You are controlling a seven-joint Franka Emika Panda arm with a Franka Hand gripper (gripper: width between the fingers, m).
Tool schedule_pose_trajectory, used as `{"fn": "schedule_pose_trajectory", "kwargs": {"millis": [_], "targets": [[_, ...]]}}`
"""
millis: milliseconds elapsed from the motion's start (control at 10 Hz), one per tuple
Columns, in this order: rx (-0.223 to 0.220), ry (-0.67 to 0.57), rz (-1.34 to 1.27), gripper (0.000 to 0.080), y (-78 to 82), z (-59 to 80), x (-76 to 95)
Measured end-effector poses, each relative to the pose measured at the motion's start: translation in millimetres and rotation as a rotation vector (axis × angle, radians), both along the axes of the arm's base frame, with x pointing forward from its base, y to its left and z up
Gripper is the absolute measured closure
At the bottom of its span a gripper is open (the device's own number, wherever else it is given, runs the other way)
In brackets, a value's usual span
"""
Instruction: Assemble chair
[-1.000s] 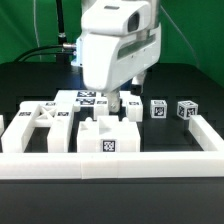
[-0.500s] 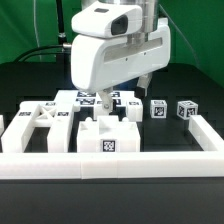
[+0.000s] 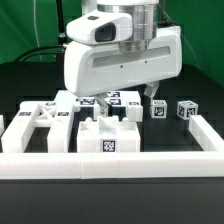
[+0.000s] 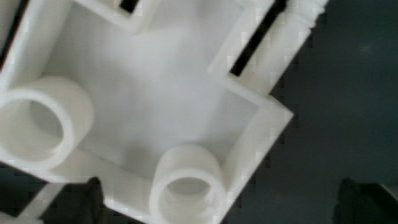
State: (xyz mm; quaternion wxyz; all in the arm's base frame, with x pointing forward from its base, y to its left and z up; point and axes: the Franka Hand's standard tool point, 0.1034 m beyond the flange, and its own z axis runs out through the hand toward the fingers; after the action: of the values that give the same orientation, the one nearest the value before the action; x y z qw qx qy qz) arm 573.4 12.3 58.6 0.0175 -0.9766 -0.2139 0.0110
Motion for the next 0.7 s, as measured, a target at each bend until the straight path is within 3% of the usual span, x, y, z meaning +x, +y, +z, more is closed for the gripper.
{"fn": "schedule_pose_trajectory", "kwargs": {"millis": [300,700], "targets": [[0.013,0.009,-0.201,0.0150,3.7,-0.8,-0.3],[0.019,0.002,-0.314,0.0150,7.3,-33.2,-3.2]]}}
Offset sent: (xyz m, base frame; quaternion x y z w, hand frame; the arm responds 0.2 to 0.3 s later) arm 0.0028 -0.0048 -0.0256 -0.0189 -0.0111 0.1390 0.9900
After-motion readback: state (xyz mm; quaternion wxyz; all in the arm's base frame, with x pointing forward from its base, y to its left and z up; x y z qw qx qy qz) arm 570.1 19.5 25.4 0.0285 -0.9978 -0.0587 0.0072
